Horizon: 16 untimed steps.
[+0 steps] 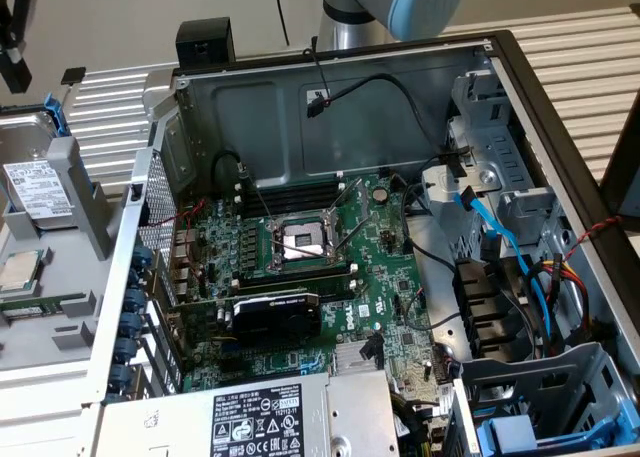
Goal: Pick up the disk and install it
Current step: 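Reach for the disk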
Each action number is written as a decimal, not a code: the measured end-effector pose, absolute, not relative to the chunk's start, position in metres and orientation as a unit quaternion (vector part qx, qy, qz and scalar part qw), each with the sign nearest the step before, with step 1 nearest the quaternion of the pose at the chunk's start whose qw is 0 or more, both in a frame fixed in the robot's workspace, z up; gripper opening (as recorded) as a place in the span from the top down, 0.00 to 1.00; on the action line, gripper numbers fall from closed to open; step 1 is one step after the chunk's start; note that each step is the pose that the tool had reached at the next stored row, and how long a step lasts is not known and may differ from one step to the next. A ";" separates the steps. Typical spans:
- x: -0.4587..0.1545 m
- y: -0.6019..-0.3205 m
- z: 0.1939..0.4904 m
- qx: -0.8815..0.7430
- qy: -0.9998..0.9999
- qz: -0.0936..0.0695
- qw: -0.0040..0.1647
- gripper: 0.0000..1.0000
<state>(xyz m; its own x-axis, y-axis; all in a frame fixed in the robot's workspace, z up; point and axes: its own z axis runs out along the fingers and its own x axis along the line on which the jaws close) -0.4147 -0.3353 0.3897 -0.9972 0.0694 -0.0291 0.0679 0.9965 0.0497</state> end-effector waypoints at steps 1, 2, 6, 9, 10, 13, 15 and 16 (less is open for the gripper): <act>-0.418 -0.334 0.390 0.034 0.999 0.024 0.014 0.89; -0.421 -0.333 0.390 0.034 0.999 0.024 0.012 0.89; -0.433 -0.329 0.390 0.035 0.999 0.024 0.004 0.89; -0.444 -0.325 0.390 0.035 0.999 0.024 0.003 0.89; -0.447 -0.323 0.390 0.035 0.999 0.024 0.003 0.89; -0.457 -0.316 0.390 0.035 0.999 0.024 0.003 0.89; -0.463 -0.310 0.390 0.035 0.999 0.024 0.003 0.89; -0.466 -0.308 0.390 0.035 0.999 0.024 0.003 0.89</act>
